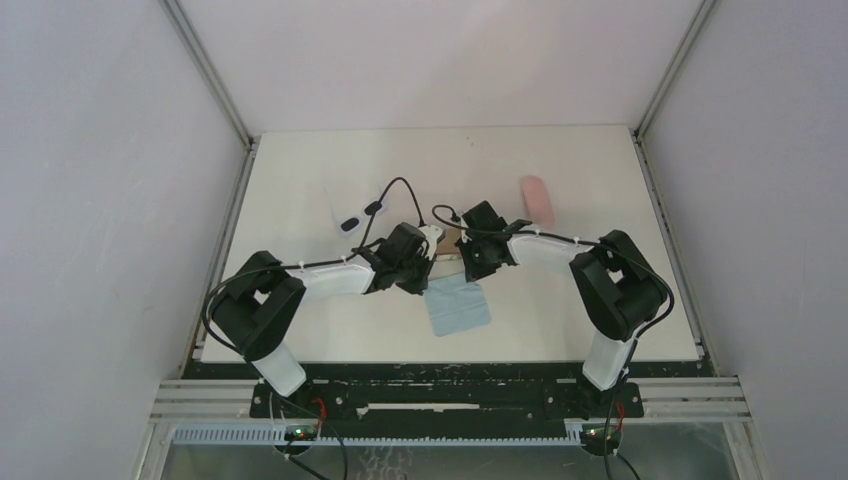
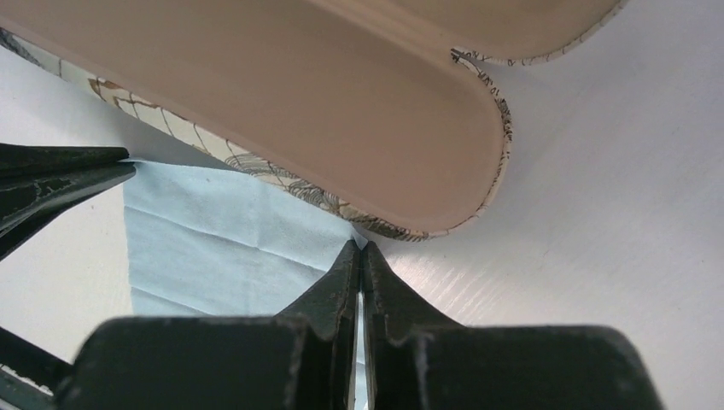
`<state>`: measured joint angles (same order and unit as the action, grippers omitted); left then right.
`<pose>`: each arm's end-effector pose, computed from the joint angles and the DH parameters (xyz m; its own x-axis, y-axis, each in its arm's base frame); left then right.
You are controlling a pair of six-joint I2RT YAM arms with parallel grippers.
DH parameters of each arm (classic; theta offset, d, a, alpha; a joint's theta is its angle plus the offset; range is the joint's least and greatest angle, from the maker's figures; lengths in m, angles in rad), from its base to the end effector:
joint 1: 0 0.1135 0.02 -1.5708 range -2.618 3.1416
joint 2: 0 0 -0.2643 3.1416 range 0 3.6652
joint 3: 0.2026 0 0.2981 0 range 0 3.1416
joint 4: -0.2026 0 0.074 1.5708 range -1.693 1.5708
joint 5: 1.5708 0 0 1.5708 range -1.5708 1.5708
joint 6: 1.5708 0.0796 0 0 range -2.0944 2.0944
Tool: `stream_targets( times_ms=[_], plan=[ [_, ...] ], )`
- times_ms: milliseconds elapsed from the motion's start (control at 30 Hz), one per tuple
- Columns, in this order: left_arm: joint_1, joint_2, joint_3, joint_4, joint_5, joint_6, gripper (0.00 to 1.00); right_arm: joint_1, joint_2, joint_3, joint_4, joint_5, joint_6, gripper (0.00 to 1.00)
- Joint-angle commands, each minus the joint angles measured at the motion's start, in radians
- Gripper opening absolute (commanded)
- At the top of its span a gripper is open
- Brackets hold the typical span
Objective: Organize the sunglasses
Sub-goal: Fold the glasses cleaning cloth at the center of the board.
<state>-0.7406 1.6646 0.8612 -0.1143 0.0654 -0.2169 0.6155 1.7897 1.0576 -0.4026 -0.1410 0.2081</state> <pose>0.2798 -0.2629 0.0863 -0.7236 0.3706 -0.5822 0.5600 0.8084 -0.1815 0.3195 0.2396 0.0824 -0.8522 -0.3521 -0.3870 -0.4538 0.8655 0.2119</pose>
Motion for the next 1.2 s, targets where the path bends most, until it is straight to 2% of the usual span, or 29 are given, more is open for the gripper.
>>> stream_targets(
  times_ms=[0, 167, 467, 867, 1167],
  plan=[
    [0.006, -0.014, 0.049, 0.048, 0.052, 0.012, 0.0, 0.022, -0.037, -0.065, -0.01, 0.09, -0.005, 0.0],
    [0.006, -0.035, 0.054, 0.064, 0.1, 0.024, 0.0, 0.02, -0.14, -0.118, 0.063, 0.074, -0.017, 0.0],
    [0.005, -0.04, 0.087, 0.063, 0.162, 0.046, 0.0, 0.027, -0.206, -0.179, 0.073, 0.125, 0.004, 0.0],
    [-0.012, -0.104, 0.025, 0.097, 0.207, 0.049, 0.0, 0.038, -0.385, -0.29, 0.156, 0.113, 0.004, 0.0],
    [-0.039, -0.115, -0.017, 0.104, 0.203, 0.044, 0.0, 0.065, -0.392, -0.309, 0.117, 0.115, 0.011, 0.0]
  ],
)
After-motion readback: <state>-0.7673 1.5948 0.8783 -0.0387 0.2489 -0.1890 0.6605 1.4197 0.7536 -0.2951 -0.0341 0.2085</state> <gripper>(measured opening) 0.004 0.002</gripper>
